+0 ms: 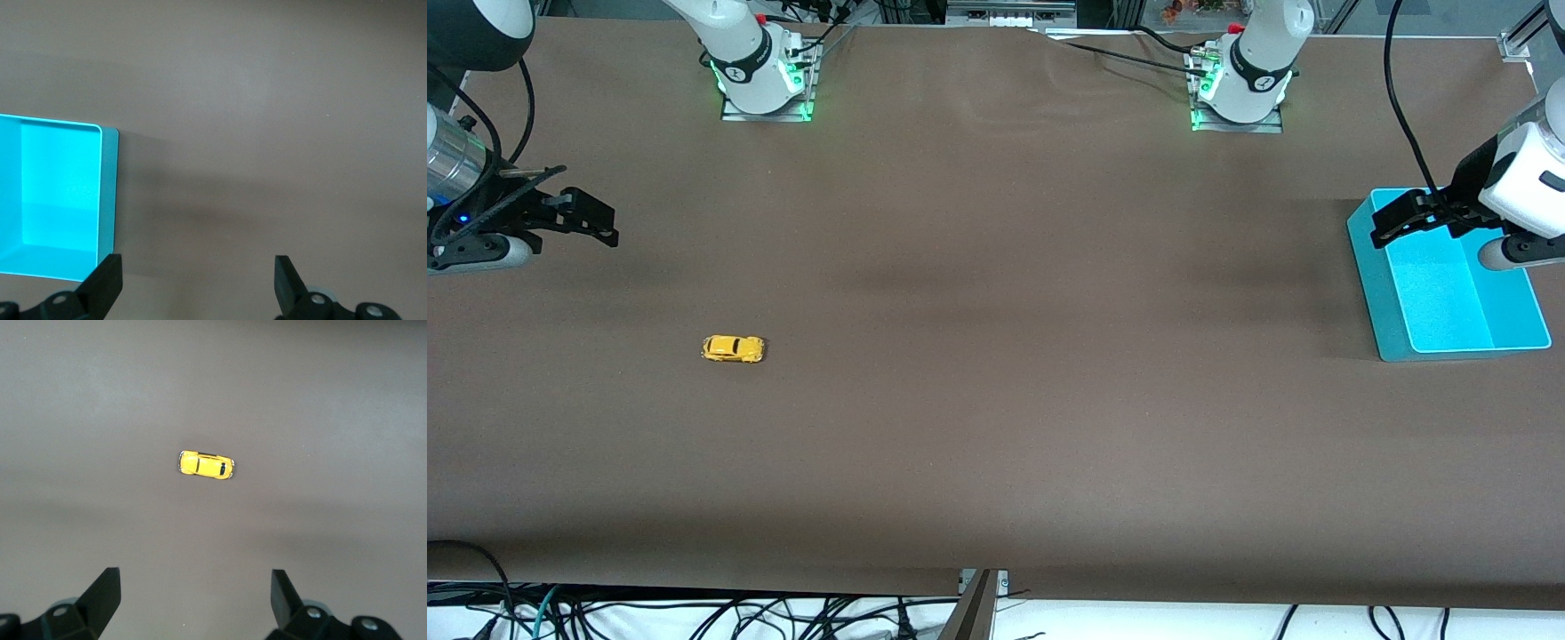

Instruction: Wind and store yellow beetle car

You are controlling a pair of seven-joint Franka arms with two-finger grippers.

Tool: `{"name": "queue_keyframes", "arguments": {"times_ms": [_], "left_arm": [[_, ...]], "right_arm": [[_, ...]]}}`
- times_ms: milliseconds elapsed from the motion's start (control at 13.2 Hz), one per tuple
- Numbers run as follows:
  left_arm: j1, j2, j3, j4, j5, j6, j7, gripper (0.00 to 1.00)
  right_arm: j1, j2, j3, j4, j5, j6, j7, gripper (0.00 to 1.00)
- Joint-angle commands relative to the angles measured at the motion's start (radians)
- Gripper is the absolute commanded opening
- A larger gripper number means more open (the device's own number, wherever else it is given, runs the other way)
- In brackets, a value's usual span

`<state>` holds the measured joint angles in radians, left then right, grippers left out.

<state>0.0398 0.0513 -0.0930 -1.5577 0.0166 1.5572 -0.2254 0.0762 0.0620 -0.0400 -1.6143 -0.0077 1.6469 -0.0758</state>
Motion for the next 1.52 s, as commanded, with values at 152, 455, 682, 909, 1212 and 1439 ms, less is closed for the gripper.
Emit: {"name": "queue_keyframes", "arguments": {"times_ms": [152,455,682,909,1212,1439], "left_arm": [[0.003,0.016,0.001,0.034,-0.021,-0.023,0.026,1.00],[0.003,0.016,0.001,0.034,-0.021,-0.023,0.026,1.00],[0.003,0.016,0.001,0.034,-0.021,-0.023,0.026,1.00],[0.003,0.016,0.001,0.034,-0.020,-0.022,0.026,1.00],[0.002,0.016,0.001,0.034,-0.021,-0.022,0.026,1.00],[0.003,0.016,0.001,0.034,-0.021,-0.022,0.026,1.00]], "right_arm": [[-0.006,-0.007,0.009,0.004,0.011,-0.009,-0.010,0.99],[-0.006,0.001,0.009,0.004,0.014,-0.009,-0.015,0.99],[-0.010,0.001,0.008,0.004,0.012,-0.009,-0.015,0.99],[-0.010,0.001,0.008,0.004,0.014,-0.009,-0.015,0.99],[-0.010,0.001,0.008,0.002,0.012,-0.010,-0.013,0.99],[-0.003,0.027,0.011,-0.001,0.014,-0.010,0.002,0.99]]}}
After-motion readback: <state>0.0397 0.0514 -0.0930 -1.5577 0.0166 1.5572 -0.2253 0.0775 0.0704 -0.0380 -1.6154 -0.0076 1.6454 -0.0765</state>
